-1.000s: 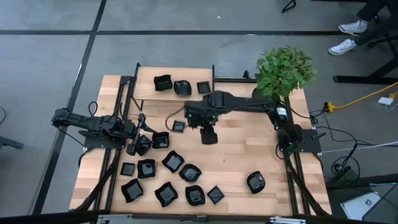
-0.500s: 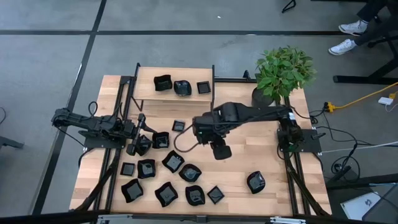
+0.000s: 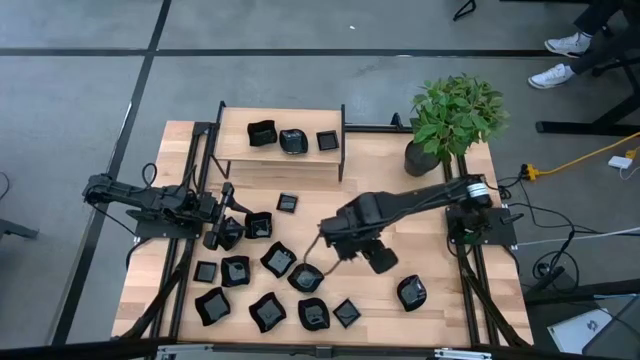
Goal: Pick & Place Mini shaped plates
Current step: Stack the leaf shaped plate on top of the leaf shaped plates on the shelf
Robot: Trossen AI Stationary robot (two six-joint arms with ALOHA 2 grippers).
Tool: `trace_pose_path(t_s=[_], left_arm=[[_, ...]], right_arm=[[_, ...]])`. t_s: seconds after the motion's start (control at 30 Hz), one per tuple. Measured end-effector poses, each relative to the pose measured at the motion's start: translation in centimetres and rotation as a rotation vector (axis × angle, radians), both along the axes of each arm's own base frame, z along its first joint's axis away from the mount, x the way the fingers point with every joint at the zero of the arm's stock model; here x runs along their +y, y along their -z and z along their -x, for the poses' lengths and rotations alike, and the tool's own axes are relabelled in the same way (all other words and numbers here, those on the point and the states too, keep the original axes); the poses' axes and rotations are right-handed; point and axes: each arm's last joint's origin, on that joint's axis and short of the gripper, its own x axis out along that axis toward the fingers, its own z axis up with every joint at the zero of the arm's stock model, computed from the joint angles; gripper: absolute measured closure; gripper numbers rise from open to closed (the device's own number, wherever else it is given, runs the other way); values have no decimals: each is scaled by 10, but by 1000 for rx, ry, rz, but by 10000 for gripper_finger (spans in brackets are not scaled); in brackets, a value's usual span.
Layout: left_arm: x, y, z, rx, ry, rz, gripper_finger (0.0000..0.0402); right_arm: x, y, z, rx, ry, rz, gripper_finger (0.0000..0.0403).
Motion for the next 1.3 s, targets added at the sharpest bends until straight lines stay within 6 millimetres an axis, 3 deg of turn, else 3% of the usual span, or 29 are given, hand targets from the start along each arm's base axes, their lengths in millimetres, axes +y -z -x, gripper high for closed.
trace_pose_path(t_s=[0.23,0.5,0.87,1.3], left_arm=[[0,0,0,0,0,0,194],[0,0,0,0,-1,0,194],[0,0,0,0,0,0,194],[0,0,0,0,0,0,194]], right_arm=[[7,27,36,70,-75,-205,249],[10,68,69,85,-38,-204,249],[32,99,95,123,-9,-194,249],[48,125,104,104,31,-261,249]])
